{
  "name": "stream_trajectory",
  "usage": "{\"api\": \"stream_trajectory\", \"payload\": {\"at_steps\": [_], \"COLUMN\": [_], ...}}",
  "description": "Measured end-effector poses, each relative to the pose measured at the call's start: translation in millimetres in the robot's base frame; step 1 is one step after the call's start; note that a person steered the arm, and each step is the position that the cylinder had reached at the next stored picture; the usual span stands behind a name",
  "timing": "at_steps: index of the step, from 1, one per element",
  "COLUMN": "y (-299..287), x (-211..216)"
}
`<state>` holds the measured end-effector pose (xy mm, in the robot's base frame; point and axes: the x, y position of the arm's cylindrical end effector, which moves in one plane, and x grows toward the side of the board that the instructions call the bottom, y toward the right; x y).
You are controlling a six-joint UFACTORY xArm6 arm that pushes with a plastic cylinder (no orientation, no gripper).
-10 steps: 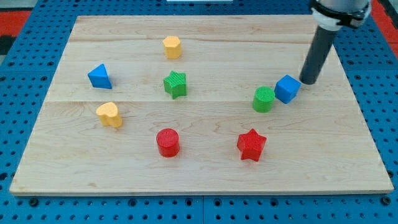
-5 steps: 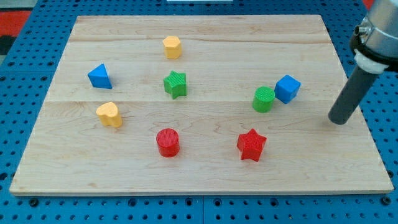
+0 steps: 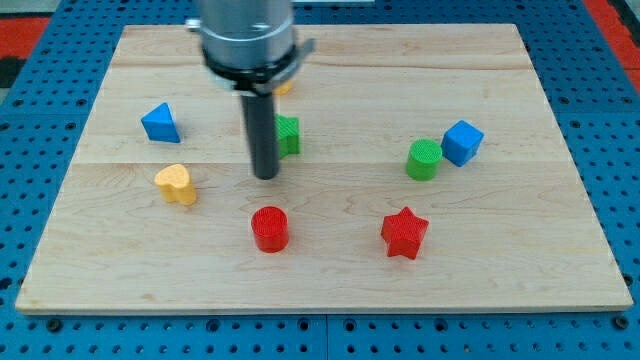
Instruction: Move yellow heart below the blue triangle
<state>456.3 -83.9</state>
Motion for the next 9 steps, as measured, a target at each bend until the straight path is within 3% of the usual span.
{"api": "stream_trajectory", "payload": {"at_steps": [4,9], "y": [-120.7,-116.5], "x": [66.8,5.5]}}
